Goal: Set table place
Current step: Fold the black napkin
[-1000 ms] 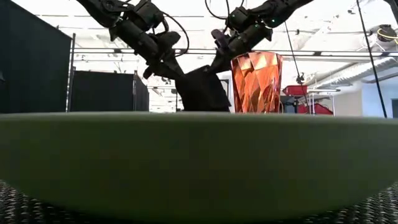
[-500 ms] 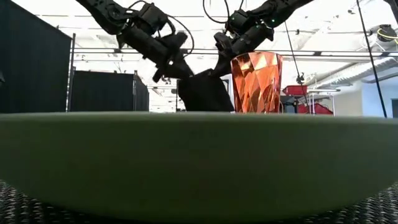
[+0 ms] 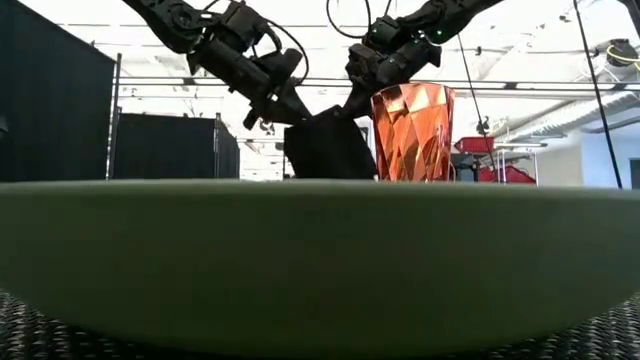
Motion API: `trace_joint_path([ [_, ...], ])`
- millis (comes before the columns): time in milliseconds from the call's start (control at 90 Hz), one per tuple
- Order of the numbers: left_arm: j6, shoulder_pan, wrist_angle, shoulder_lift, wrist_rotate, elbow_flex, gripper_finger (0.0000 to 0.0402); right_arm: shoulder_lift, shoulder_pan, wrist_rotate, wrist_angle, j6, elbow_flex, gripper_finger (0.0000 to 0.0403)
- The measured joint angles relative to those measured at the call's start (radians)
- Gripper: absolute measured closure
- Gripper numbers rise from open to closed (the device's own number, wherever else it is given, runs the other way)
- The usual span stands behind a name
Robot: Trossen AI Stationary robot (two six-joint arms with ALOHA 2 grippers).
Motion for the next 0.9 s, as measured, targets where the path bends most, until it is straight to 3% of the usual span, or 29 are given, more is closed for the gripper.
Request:
trace_joint_path([
  [200,0.067,-0.006,-0.001,-0.046,0.119,0.01,0.0309,0.0,-0.035,0.003,-0.102,-0.066,0.0,0.0403],
  [378,0.068,-0.023,-0.065,-0.054,0.195,0.01,0.0276,-0.001,-0.041,0.0,-0.118,-0.094,0.0,0.0403],
  [633,0.069,-0.059,-0.184,-0.044,0.103,0.009,0.0228,-0.008,-0.041,-0.08,-0.124,-0.122,-0.001,0.0403],
  [900,0.069,-0.059,-0.163,-0.045,0.014,0.01,0.0218,-0.068,-0.05,-0.082,-0.178,-0.168,-0.001,0.0403],
])
